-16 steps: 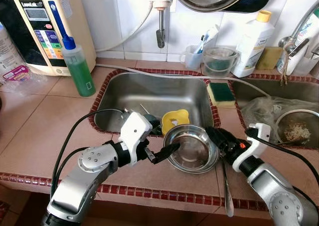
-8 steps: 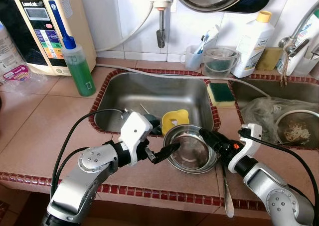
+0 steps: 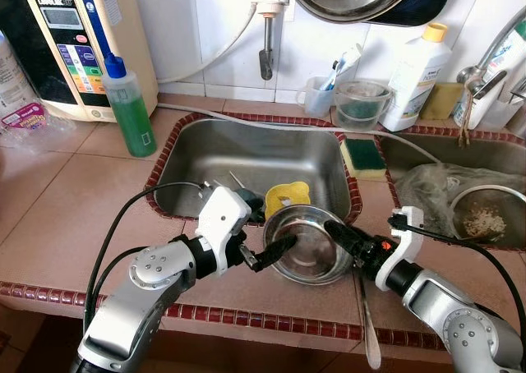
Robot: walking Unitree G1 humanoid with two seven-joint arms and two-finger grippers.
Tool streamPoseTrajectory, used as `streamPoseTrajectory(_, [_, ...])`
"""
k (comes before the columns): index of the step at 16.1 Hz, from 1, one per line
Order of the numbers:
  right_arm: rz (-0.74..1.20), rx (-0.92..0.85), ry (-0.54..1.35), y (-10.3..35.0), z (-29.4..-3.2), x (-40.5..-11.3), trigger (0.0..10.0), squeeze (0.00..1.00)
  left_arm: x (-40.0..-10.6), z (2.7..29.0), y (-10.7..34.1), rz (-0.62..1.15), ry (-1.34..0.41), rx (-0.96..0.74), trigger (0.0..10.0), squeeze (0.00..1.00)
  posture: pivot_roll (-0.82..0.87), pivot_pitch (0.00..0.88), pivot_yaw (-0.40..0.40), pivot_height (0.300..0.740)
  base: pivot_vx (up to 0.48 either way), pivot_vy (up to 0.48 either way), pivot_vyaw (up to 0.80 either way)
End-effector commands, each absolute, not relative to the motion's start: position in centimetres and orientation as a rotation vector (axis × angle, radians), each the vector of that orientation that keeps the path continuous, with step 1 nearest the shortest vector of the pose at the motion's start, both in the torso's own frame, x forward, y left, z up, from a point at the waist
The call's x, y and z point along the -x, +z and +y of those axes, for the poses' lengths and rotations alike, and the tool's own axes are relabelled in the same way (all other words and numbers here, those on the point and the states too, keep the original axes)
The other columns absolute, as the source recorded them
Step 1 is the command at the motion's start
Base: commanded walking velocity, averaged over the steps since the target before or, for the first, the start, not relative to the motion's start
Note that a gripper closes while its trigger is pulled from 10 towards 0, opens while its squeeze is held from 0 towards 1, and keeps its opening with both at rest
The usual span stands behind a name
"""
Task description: Kitchen organization
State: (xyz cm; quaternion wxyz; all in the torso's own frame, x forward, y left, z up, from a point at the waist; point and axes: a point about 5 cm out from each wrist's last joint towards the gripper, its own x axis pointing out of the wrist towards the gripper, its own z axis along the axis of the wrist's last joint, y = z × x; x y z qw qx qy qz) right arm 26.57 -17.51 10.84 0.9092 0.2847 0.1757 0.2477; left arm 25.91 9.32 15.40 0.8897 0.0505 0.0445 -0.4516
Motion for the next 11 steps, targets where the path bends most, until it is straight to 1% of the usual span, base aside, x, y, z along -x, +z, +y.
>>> streamPoseTrajectory(1, [0.408, -0.6, 0.483, 10.37, -18.14, -26.49, 0.0, 0.0, -25.74, 9.33, 15.77, 0.074, -0.931, -0.115, 10.0, 0.0, -0.12, 0.041, -0.027, 0.74, 0.0, 0.0, 0.0])
streamPoseTrajectory(11, [0.397, -0.629, 0.45, 10.4, -18.85, -26.14, 0.0, 0.0, -25.82, 9.34, 15.7, 0.079, -0.933, -0.119, 10.0, 0.0, -0.13, 0.041, -0.014, 0.74, 0.0, 0.0, 0.0])
